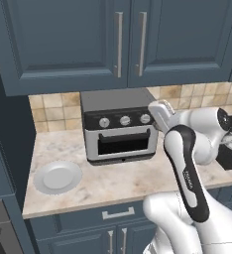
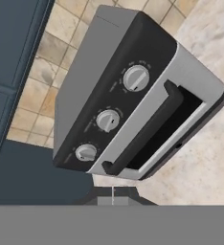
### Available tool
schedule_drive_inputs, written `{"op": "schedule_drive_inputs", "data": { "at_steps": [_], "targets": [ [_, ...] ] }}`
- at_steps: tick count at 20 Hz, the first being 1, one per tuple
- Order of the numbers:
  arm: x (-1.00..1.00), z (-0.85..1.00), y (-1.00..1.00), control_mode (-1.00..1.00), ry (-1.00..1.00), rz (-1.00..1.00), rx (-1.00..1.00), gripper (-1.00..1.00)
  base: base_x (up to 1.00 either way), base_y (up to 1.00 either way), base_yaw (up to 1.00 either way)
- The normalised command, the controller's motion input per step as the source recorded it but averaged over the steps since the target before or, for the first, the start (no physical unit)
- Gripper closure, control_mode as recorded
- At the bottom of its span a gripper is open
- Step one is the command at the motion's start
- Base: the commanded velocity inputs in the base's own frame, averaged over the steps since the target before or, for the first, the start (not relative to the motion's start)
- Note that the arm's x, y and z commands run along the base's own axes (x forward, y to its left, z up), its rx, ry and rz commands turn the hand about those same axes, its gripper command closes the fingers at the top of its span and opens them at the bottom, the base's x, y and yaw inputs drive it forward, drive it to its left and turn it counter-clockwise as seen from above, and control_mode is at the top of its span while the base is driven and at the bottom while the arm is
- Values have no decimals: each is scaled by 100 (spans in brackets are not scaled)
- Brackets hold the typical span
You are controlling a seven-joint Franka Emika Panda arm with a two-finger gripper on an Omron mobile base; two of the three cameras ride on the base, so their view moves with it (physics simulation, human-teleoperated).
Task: Pull the toaster oven rack outwards. Pick up the baguette from the plate and place it on the toaster oven rack. Close the toaster oven door fully and set the temperature to the lowest setting.
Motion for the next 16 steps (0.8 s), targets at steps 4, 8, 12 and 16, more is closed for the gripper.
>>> {"op": "schedule_drive_inputs", "data": {
  "at_steps": [4,8,12,16],
  "targets": [
    [15,-6,2,-100,0,0,1,100,0,0,0],
    [18,-9,6,-100,0,0,0,100,0,0,0],
    [18,-12,7,-100,0,0,0,100,0,0,0],
    [16,-11,4,-100,0,0,0,100,0,0,0]
  ]
}}
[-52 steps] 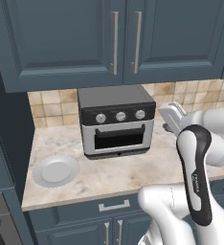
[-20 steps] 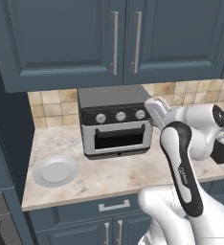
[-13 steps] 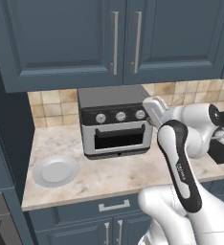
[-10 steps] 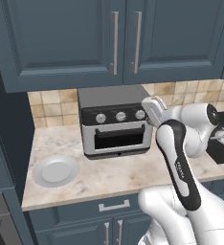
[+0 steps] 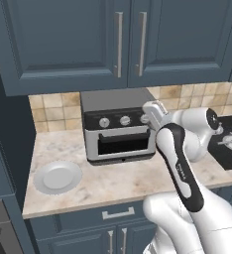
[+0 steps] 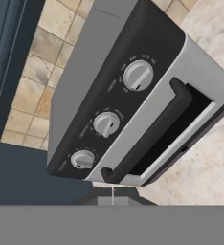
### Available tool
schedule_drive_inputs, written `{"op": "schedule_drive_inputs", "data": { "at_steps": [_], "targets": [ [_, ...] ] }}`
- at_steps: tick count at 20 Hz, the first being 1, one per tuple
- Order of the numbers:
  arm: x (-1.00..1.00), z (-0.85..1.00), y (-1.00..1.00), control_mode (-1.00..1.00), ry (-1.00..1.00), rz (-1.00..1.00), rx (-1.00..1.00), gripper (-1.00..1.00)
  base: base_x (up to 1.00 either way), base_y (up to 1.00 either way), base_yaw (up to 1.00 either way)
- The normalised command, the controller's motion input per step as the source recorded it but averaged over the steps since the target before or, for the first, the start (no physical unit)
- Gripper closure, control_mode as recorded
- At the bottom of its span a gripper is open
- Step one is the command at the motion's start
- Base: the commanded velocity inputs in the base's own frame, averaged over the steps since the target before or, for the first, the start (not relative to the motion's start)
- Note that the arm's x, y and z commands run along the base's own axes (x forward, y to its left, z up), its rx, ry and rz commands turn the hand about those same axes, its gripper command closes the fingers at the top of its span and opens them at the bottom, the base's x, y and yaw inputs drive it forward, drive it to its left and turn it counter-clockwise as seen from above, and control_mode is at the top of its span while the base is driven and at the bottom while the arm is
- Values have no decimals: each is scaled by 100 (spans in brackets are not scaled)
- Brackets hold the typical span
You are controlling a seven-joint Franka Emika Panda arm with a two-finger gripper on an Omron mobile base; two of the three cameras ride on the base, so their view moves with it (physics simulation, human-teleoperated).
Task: Pull the toaster oven rack outwards. Pick up the baguette from the plate and place it on the toaster oven rack. Close the toaster oven door fully and set the temperature to the lowest setting.
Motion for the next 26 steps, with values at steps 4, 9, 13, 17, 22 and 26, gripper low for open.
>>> {"op": "schedule_drive_inputs", "data": {
  "at_steps": [4,9,13,17,22,26],
  "targets": [
    [15,-11,1,-100,0,0,0,100,0,0,0],
    [15,-7,0,-100,0,0,2,100,0,0,0],
    [17,-5,0,-100,0,0,3,100,0,0,0],
    [16,-4,2,-100,0,0,2,100,0,0,0],
    [14,-8,7,-100,0,0,1,100,0,0,0],
    [13,-10,9,-100,0,0,0,100,0,0,0]
  ]
}}
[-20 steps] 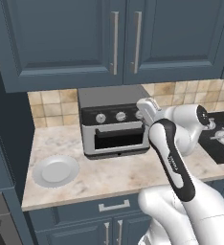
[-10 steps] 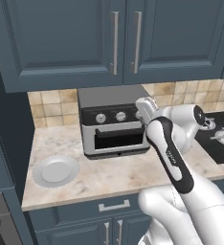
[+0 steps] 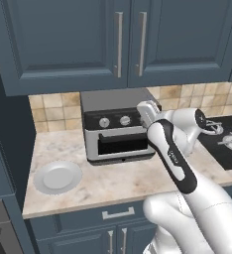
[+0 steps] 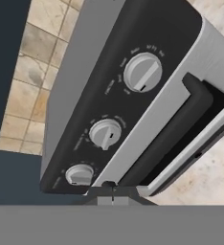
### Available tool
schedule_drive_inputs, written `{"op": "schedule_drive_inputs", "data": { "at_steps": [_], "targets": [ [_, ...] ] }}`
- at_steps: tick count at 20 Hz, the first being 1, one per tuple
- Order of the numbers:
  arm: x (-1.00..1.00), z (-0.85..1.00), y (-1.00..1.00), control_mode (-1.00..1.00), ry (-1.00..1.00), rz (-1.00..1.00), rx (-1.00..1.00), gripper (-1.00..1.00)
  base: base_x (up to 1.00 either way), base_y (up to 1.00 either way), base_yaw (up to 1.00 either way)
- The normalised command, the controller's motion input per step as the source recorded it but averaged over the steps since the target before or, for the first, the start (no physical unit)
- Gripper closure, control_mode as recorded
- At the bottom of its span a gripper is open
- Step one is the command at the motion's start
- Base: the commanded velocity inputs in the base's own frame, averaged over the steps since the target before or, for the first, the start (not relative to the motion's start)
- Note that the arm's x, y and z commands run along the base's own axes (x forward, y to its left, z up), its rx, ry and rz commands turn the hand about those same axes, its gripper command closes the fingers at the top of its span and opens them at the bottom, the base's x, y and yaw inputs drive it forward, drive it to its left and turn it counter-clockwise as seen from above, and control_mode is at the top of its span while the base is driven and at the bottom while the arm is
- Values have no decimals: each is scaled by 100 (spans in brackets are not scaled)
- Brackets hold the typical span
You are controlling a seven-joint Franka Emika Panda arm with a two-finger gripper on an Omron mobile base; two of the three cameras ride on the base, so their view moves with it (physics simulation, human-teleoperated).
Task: Pull the toaster oven rack outwards. Pick up the baguette from the plate and place it on the toaster oven rack. Close the toaster oven door fully and set the temperature to the lowest setting.
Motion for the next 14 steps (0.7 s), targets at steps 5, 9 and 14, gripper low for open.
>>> {"op": "schedule_drive_inputs", "data": {
  "at_steps": [5,9,14],
  "targets": [
    [11,-9,7,-100,0,0,0,100,0,0,0],
    [8,-4,0,-100,0,0,1,100,0,0,0],
    [2,-2,0,-100,0,0,1,100,0,0,0]
  ]
}}
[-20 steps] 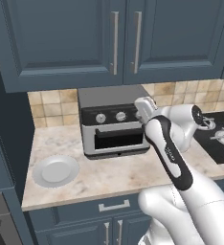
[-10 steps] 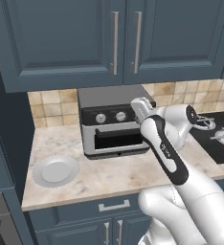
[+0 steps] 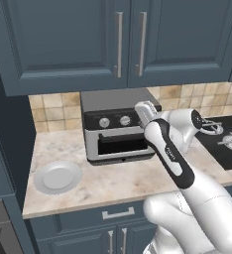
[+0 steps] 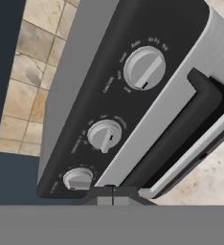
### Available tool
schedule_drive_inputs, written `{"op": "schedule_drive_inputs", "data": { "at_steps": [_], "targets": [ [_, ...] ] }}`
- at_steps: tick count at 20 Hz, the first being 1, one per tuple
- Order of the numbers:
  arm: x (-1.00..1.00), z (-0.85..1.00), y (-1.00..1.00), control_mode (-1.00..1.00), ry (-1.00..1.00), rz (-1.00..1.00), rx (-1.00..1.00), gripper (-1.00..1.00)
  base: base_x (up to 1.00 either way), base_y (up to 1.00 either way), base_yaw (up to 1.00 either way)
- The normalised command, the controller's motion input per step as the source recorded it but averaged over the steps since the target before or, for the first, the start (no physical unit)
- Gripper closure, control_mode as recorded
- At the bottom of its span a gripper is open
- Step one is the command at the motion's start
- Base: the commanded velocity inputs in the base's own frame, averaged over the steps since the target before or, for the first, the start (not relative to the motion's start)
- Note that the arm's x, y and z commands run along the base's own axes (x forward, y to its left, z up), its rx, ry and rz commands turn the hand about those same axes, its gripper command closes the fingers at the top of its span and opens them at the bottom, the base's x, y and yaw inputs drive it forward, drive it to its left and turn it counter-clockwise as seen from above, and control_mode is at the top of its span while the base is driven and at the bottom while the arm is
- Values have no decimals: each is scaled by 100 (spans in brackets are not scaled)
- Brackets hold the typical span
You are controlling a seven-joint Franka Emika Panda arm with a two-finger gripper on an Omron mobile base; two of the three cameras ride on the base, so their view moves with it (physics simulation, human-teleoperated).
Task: Pull the toaster oven rack outwards. Pick up the baguette from the plate and place it on the toaster oven rack. Close the toaster oven door fully and set the temperature to the lowest setting.
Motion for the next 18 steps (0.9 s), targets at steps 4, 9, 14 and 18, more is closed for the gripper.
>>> {"op": "schedule_drive_inputs", "data": {
  "at_steps": [4,9,14,18],
  "targets": [
    [0,-7,0,-100,0,0,0,100,0,0,0],
    [0,-8,0,-100,1,0,0,100,0,0,0],
    [1,-1,0,-100,0,0,2,100,0,0,0],
    [8,0,0,-100,0,0,2,100,0,0,0]
  ]
}}
